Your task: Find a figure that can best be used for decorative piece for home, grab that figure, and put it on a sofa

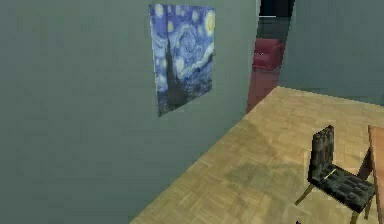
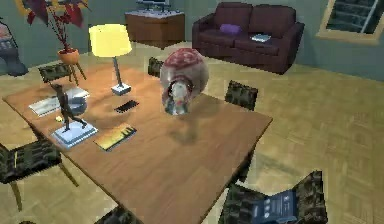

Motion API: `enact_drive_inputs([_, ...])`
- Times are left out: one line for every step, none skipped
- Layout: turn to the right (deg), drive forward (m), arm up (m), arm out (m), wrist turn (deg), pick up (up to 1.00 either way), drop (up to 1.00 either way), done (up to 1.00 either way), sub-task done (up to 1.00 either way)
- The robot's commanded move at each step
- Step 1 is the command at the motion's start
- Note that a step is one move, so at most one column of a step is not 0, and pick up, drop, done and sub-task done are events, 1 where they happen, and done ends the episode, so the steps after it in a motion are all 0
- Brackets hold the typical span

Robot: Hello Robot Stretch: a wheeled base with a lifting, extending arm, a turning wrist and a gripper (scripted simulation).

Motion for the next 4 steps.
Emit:
enact_drive_inputs([0.0, 0.45, 0.00, 0.00, 0.0, 0.00, 0.00, 0.00, 0.00])
enact_drive_inputs([36.0, 0.00, 0.00, 0.00, 0.0, 0.00, 0.00, 0.00, 0.00])
enact_drive_inputs([0.0, 0.45, 0.00, 0.00, 0.0, 0.00, 0.00, 0.00, 0.00])
enact_drive_inputs([45.0, 0.00, 0.00, 0.00, 0.0, 0.00, 0.00, 0.00, 0.00])
